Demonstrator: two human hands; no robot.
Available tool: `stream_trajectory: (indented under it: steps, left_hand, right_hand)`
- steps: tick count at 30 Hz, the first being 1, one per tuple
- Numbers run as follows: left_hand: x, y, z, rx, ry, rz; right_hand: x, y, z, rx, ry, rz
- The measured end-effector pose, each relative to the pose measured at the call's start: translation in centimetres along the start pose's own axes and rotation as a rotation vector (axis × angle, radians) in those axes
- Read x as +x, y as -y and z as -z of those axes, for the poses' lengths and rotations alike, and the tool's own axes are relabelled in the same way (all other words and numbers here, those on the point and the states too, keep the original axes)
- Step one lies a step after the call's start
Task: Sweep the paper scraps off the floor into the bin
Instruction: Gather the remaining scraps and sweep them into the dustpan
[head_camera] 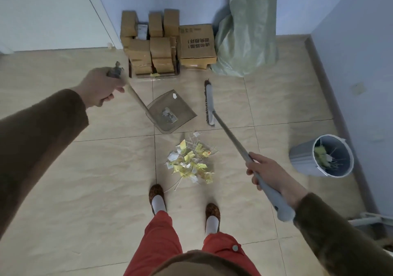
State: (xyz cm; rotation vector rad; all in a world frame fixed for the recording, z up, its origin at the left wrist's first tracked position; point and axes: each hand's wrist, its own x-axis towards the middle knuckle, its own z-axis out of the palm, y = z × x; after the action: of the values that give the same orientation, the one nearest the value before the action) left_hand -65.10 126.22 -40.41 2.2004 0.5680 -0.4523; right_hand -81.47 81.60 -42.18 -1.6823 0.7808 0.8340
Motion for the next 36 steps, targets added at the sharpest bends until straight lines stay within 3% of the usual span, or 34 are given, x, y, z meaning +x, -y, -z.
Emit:
stream_trajectory:
  steps: [3, 7, 12, 18, 23, 28, 31, 36]
  left_hand:
    - [-9.3, 1.6, 0.2, 0.004, -0.171, -0.006]
    - [-17.7, 4.8, 0.1, -0.047, -0.276, 0.082]
    - [-23.8, 8.5, 1.1, -0.079, -0.2, 0.251]
    - [-29.9, 11.1, -0.5, -0.031, -0.139, 0.247]
    - [-34.2, 14.7, -3.0, 0.002, -0.112, 0.281]
    - [-38.8, 17.4, -7.3, 0.052, -0.082, 0.27]
    - [-40.5, 18.9, -9.3, -0.013, -0.095, 0.233]
    - [-41.9, 21.0, -10.1, -0.061, -0.08, 0.19]
  right_hand:
    - [4.4, -0.6, 1.9, -0.278, 0.017, 0.124]
    - [10.5, 0.0, 2.2, -0.55, 0.054, 0.193]
    - [14.7, -0.2, -1.0, -0.784, 0.047, 0.2]
    - [11.1, -6.3, -3.3, -1.069, 0.169, 0.225]
    - [7.0, -11.9, -0.5, -1.219, 0.236, 0.285]
    - [3.5, -15.6, 3.8, -1.544, 0.126, 0.341]
    - [1.6, -17.1, 5.3, -1.57, 0.054, 0.373]
    - [-1.6, -20.0, 5.7, -1.269, 0.045, 0.372]
